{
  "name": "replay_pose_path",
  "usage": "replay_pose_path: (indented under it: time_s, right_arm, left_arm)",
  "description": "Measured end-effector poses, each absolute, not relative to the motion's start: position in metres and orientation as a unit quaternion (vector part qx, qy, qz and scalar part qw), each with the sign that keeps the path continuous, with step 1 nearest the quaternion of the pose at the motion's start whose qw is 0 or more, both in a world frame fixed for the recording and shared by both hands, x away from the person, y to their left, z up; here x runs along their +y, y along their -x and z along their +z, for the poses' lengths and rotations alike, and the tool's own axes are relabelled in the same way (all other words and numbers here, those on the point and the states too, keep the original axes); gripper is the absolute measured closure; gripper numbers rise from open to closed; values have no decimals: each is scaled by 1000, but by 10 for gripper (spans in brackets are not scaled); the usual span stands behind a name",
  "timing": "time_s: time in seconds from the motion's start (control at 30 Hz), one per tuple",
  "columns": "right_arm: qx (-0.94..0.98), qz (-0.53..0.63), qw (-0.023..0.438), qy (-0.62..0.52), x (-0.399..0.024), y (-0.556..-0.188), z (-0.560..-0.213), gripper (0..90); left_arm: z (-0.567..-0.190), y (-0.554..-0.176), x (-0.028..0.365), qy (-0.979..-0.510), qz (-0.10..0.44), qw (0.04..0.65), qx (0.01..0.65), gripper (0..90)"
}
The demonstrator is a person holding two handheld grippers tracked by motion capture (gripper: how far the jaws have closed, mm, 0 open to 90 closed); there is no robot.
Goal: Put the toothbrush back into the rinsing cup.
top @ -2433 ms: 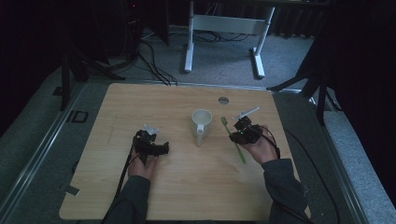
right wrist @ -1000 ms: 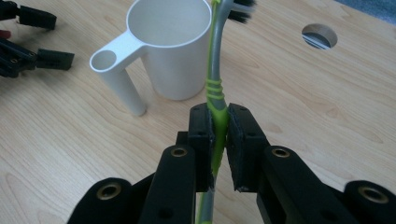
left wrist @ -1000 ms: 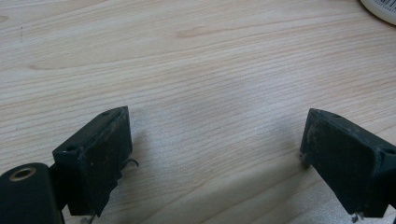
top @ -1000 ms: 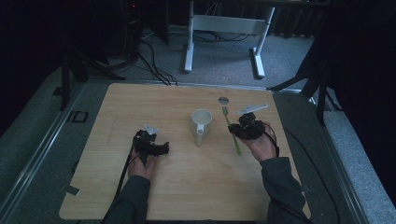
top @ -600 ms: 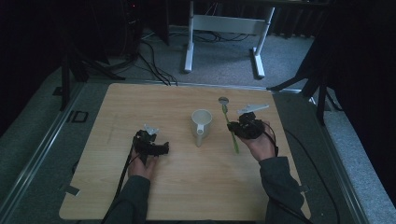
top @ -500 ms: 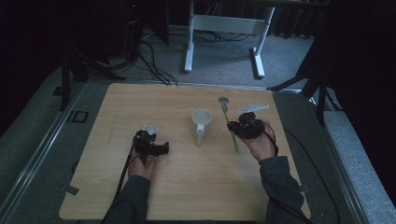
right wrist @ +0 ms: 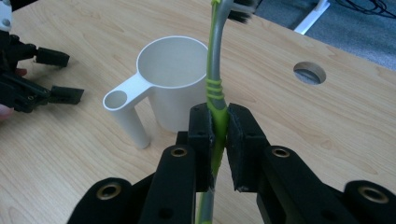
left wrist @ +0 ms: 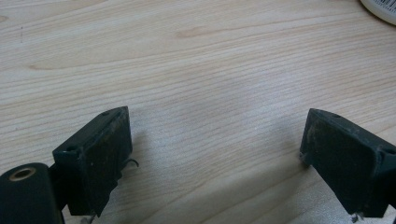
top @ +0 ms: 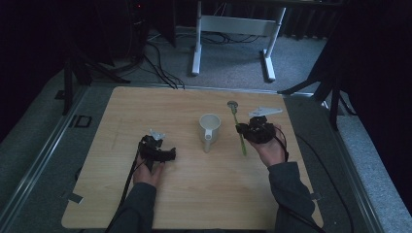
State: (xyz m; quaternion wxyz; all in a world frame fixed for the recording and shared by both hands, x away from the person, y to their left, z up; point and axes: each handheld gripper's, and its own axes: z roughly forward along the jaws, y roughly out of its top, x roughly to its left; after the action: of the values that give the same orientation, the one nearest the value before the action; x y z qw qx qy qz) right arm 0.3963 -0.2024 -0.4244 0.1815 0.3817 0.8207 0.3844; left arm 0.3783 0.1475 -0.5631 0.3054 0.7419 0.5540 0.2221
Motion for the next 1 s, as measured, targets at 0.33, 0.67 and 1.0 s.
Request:
replay_pose_path:
  time_s: [0.33,0.67,1.0]
  right_arm:
    - [814,398,187,-380,-201,-396,-422,804]
    - [807,414,189,-377,-197,-397,-419,804]
    - [801,430,189,-372,-193,-398,-418,804]
  left_arm:
    - [-563,-378,147,-742,222,305,554,93]
    - [-563,-378,147,-742,222,305,554,93]
    - [-563,-378,147,-742,222,306,554,93]
